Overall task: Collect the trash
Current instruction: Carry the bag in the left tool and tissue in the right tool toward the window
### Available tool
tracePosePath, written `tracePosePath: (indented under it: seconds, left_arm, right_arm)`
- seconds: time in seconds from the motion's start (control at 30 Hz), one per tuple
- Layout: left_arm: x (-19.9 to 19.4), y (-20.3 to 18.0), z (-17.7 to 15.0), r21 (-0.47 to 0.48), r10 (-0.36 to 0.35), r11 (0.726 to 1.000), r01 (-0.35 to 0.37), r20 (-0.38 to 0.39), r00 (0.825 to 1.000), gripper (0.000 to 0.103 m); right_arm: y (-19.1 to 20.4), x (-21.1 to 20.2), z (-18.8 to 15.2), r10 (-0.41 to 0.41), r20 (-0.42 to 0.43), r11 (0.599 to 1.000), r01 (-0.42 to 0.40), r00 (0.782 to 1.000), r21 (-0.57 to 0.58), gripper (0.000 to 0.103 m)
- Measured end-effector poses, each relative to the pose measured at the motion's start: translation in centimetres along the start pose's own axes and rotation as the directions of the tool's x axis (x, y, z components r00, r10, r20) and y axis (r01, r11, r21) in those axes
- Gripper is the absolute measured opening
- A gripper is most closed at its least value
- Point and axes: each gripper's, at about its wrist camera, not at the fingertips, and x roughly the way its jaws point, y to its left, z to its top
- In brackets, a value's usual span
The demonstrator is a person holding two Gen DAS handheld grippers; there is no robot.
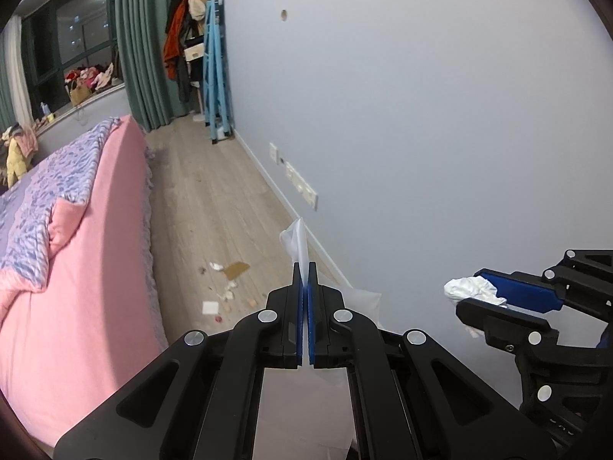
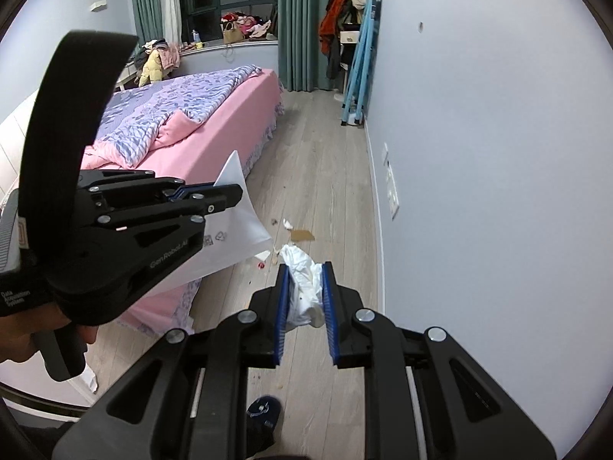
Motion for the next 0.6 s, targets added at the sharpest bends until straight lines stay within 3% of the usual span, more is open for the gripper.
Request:
tracePosePath:
  seconds: [0.33,0.6]
  left_arm:
    - [9.0,5.1,9.0,-0.091,0.064,0.994,-0.067,-0.037,0.997,0.000]
    - [17.4,8.9,19.1,-0.153,0.177,0.971,-0.185,-0.065,0.982,0.000]
  right_arm:
    - [-5.2,9.9,11.0,0.069,0.000,0.995,-0.069,0.998,-0.070,0.018]
    - [-10.2,18.2,22.0,0.168,0.008,0.974,-0.164,0.986,-0.157,0.018]
